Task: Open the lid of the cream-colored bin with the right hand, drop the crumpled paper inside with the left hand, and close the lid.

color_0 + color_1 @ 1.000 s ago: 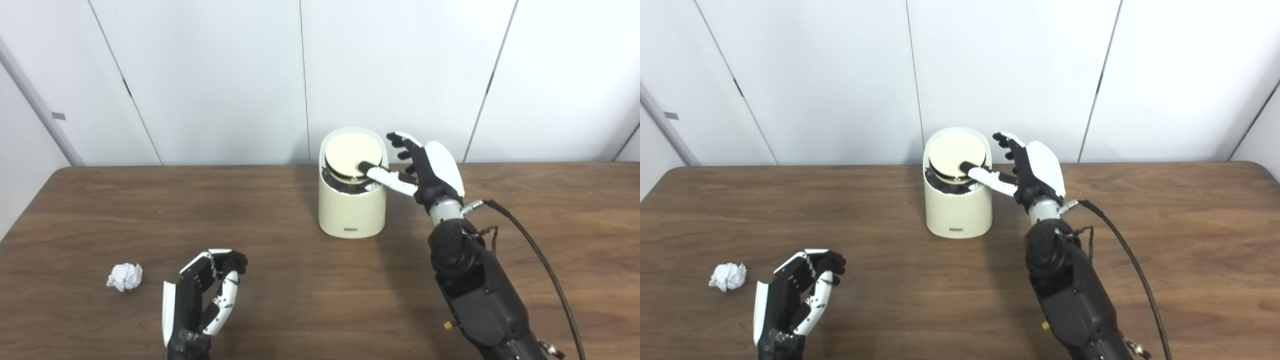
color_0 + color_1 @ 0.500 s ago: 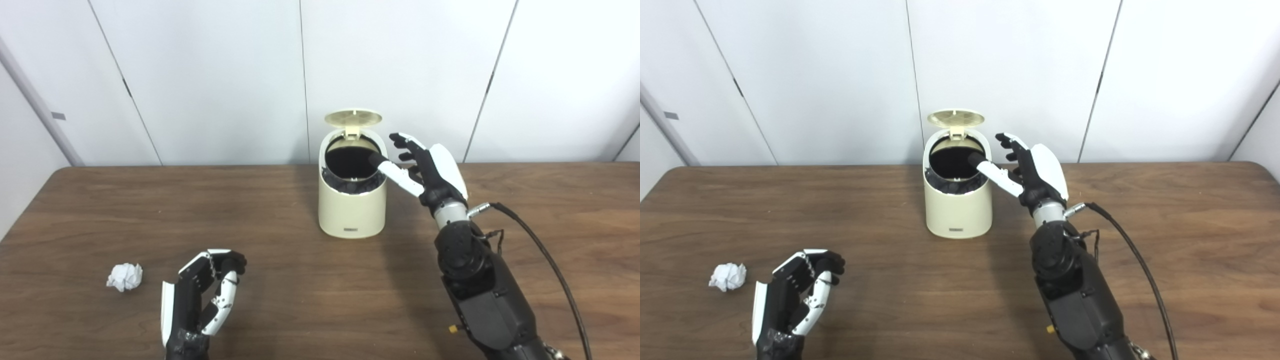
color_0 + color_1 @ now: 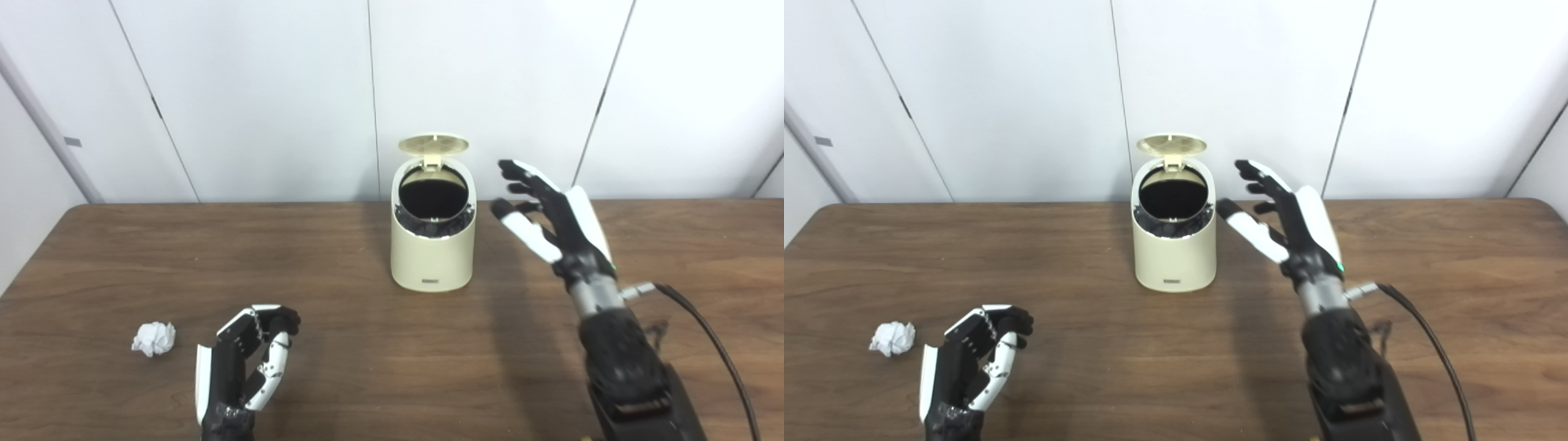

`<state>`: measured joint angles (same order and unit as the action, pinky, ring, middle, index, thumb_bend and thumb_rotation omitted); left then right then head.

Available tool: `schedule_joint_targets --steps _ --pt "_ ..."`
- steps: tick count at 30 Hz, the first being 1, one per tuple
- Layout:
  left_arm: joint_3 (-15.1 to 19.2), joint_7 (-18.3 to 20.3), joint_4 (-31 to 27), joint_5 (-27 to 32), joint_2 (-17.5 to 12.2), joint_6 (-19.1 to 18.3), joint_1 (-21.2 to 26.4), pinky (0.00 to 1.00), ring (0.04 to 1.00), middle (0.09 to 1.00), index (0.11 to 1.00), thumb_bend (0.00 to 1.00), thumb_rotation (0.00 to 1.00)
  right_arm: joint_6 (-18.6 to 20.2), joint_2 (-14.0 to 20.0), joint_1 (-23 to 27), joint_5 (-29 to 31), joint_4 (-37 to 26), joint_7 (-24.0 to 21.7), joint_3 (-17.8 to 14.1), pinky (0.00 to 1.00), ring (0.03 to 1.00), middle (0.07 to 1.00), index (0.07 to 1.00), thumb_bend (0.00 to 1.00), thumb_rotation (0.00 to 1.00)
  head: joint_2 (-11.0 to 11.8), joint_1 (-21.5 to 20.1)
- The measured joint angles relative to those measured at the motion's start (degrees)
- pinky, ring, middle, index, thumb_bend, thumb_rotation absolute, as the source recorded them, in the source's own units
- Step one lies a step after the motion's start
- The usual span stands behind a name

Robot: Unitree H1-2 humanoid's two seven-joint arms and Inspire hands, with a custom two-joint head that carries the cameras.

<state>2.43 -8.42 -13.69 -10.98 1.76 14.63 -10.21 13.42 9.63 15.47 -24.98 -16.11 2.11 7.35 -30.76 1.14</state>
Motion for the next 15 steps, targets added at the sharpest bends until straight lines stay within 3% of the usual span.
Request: schedule_joint_targets --steps 4,8,15 --pt "0.28 0.02 0.1 0.39 -0.17 0.0 0.02 0.45 0.541 0.56 0.534 0.14 0.29 -5.68 0.15 -6.34 4.28 -1.59 1.36 -3.64 0.68 0.779 0.79 0.79 0.2 0.85 0.09 0.0" --pt "0.5 0.12 0.21 0.79 -0.47 0.02 0.04 0.46 0.542 0.56 0.533 0.14 0.28 -10.91 -0.09 -12.93 8.41 -2.04 1.81 -5.94 0.73 0.786 0.781 0.773 0.18 0.79 0.26 -0.09" --pt "0.63 0.21 1.08 1.97 -1.01 0.85 0.28 0.45 0.544 0.562 0.536 0.14 0.27 -20.28 -0.25 -18.91 12.24 -3.05 2.45 -8.9 0.73 0.783 0.769 0.75 0.18 0.77 0.17 -0.18"
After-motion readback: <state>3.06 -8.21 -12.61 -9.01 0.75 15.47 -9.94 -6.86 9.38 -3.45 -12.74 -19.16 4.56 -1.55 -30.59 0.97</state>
